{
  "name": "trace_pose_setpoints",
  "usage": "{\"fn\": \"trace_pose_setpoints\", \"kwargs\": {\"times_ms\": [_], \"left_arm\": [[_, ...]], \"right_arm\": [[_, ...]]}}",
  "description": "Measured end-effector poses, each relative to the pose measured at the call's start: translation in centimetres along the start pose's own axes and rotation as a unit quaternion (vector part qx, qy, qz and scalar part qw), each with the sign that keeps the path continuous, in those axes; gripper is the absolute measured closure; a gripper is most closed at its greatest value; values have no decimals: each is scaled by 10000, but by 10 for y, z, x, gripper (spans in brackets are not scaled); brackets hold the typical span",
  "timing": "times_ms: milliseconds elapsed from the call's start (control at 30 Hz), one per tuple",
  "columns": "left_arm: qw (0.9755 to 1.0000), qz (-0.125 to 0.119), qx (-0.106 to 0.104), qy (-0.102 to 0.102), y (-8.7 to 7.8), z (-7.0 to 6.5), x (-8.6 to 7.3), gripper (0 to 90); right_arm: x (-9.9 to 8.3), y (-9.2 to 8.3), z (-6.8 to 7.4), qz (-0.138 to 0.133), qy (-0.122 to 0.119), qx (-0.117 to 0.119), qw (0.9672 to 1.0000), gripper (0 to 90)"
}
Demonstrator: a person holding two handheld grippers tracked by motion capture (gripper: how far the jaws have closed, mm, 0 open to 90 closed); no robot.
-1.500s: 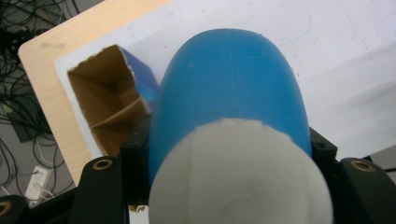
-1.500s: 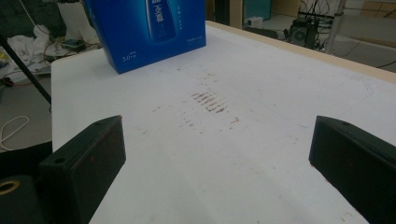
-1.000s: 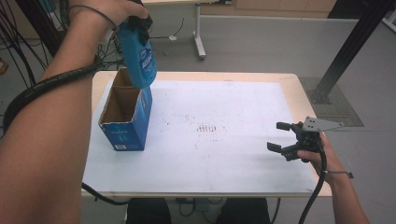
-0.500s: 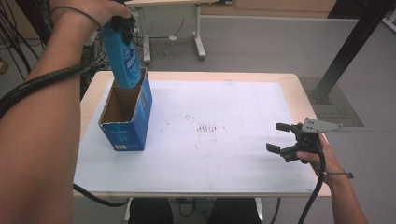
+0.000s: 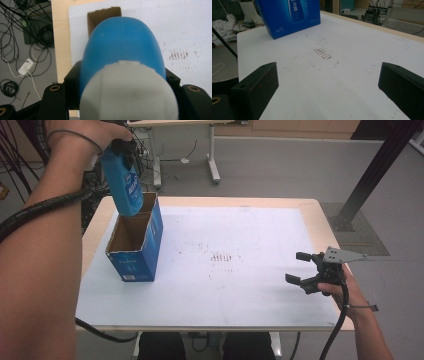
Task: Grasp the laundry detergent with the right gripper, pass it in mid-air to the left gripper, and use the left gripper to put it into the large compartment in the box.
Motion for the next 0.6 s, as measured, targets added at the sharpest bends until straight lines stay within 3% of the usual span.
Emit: {"fn": "trace_pose_setpoints", "kwargs": {"times_ms": [600], "left_arm": [[9998, 118, -44, -132, 23, 14, -9, 382]], "right_arm": [[6, 4, 1, 24, -60, 6, 10000, 28]]}}
Point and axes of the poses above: each handheld gripper's, and its own axes: y roughly forward along the jaws, x roughly out of its top, z roughly to its left, the point moved 8 cm from there along y, roughly forward along the jaws
